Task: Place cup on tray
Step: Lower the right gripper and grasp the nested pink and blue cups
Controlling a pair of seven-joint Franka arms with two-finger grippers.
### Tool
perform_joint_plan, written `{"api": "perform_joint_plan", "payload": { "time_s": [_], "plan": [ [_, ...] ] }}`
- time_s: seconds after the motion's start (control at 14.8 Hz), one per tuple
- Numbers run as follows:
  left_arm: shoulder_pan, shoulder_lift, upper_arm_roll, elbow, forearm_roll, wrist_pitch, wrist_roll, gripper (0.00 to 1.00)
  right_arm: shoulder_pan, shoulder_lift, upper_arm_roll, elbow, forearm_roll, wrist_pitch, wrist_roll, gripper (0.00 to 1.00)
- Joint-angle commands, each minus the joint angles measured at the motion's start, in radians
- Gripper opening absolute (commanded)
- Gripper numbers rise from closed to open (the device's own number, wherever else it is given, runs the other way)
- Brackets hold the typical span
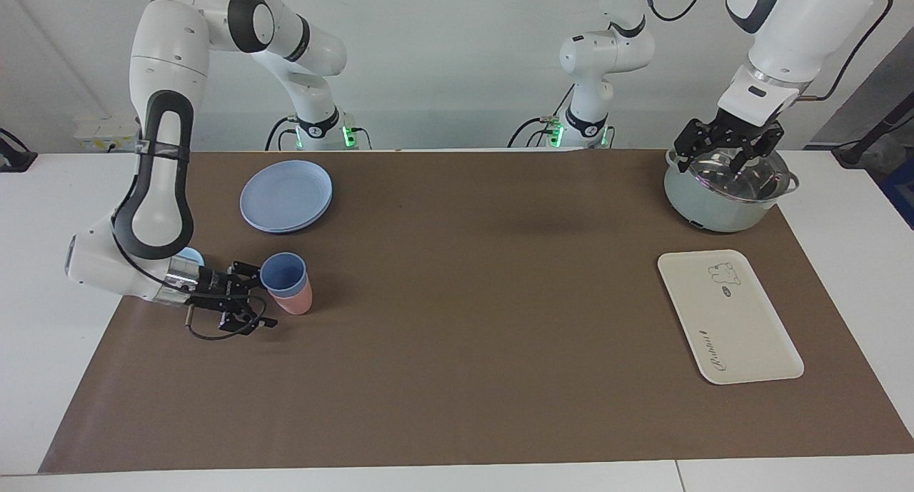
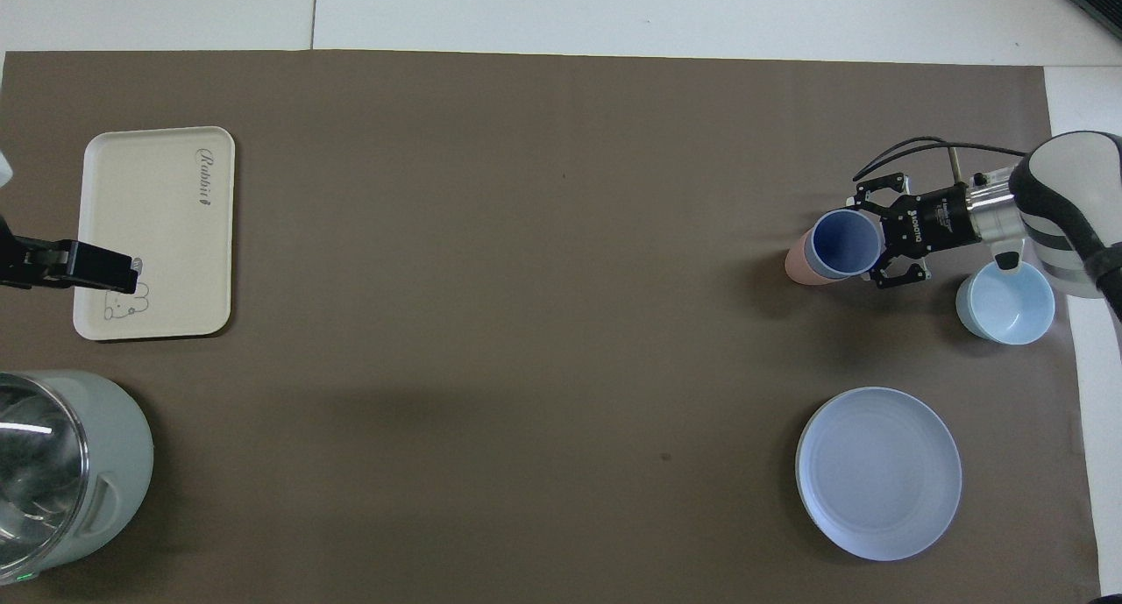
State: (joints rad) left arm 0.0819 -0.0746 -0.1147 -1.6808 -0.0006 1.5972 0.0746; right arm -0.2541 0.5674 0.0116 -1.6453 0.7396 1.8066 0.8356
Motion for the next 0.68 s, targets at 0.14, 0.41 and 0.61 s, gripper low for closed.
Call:
{"api": "perform_joint_plan", "payload": {
  "time_s": [0.14,0.41,0.61],
  "plan": [
    [0.001,-0.033,0.009,-0.036,-0.006,0.009,-0.01,1.0,-0.023,-0.05,0.004,-0.074,0.032,-0.041,-0.044,0.9],
    [0.001,-0.034,0.009,-0.036,-0.006,0.009,-0.01,1.0,-0.019,-0.064,0.004,-0.128,0.109,0.02,-0.05,0.89],
    [-0.001,-0.034,0.009,-0.036,-0.006,0.009,-0.01,1.0,-0.011,-0.083,0.005,-0.184,0.155,0.046,-0.065,0.89]
  ]
}}
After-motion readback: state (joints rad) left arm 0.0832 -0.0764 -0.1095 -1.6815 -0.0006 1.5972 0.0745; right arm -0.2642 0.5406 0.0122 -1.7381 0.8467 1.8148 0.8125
